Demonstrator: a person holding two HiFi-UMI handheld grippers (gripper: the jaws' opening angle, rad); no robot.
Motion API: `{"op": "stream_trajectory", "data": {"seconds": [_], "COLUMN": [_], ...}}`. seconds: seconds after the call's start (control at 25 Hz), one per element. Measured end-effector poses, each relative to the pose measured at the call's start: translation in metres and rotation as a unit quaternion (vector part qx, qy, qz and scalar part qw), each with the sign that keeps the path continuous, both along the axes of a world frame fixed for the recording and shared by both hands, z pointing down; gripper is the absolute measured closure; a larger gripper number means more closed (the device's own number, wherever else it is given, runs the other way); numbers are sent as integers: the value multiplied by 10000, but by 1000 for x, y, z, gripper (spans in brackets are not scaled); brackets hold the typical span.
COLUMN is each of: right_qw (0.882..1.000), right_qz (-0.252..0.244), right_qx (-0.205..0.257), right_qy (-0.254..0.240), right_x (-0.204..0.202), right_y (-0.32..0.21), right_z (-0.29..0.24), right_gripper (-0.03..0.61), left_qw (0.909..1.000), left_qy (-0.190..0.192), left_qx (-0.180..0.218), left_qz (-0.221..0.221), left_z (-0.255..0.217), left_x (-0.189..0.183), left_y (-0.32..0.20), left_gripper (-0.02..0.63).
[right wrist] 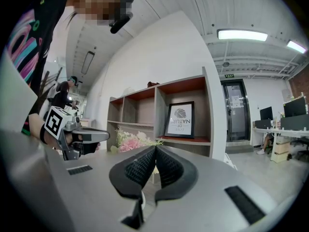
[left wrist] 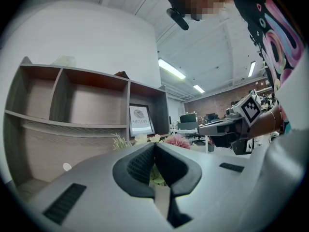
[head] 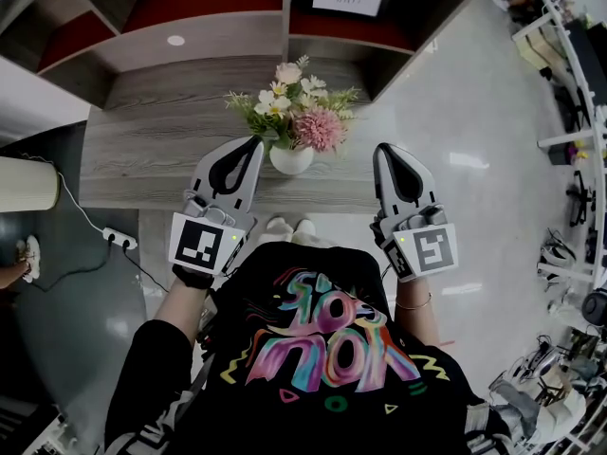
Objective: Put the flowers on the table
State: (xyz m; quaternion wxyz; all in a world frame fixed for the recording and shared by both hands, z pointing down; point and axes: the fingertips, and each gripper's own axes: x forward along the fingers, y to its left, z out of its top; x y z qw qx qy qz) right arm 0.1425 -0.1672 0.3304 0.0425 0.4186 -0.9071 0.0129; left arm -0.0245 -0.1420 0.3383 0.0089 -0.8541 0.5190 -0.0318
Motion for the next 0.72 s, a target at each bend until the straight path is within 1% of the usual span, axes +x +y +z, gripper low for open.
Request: {"op": "stream_trajectory", "data": {"seconds": [0.12, 0.24, 0.44, 0.56, 0.6, 0.72], "right_qw": [10000, 10000, 10000, 9993, 9993, 10000], "right_qz": [25, 41, 12, -81, -78, 19], "right_qx": [-5, 9, -16, 41, 70, 77], "right_qy": [-32, -55, -67, -372, -368, -42], "right_x": [0, 0, 1, -6, -6, 0], "right_y": [0, -1, -3, -3, -4, -7], "right_z": [-1, -1, 0, -8, -8, 0], "right_gripper": [565, 565, 565, 565, 565, 565], "left_qw": [10000, 9997, 9995, 9997, 9997, 9999], "left_qy": [-7, 186, 254, 176, 168, 58], "left_qx": [32, 178, 199, 189, 189, 136], "left_qz": [25, -31, -68, -38, -33, 6], "left_z": [-1, -10, -14, -13, -13, -8], "left_x": [0, 0, 1, 0, -1, -2], "left_y": [-1, -5, -8, -9, -10, -12], "left_gripper": [589, 589, 589, 589, 589, 589]}}
